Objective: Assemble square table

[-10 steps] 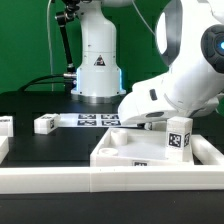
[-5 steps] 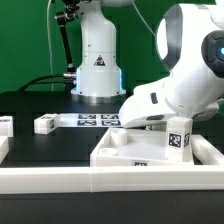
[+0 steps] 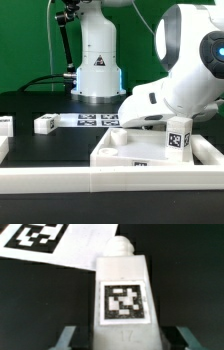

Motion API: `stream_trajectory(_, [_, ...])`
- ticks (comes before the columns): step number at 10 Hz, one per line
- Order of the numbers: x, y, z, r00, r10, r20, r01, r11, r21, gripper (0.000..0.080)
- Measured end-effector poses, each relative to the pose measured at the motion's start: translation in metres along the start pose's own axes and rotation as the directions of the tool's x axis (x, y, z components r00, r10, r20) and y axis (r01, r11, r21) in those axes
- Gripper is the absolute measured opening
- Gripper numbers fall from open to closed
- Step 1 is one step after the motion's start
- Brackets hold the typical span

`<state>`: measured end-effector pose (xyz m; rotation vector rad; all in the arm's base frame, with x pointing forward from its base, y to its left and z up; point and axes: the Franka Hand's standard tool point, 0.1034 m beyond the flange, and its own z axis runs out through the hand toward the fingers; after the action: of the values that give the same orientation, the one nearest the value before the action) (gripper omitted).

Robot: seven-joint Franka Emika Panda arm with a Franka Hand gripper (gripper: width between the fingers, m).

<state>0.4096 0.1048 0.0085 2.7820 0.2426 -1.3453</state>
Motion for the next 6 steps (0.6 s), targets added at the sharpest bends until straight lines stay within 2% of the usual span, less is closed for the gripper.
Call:
stream_trajectory(3, [-0.001,0.003,-0.002,1.000,0.003,-0.001,-0.003,1.000,0.006,0.0288])
stream_trajectory(4, [-0.003,0.008,-0.007,1.000,0.003,-0.005,-0.003,1.000,0.016,0.0288])
stream_trajectory(6, [-0.023,0.021,-0.033,0.999,-0.026,0.029,0.024,0.998,0.056,0.0289])
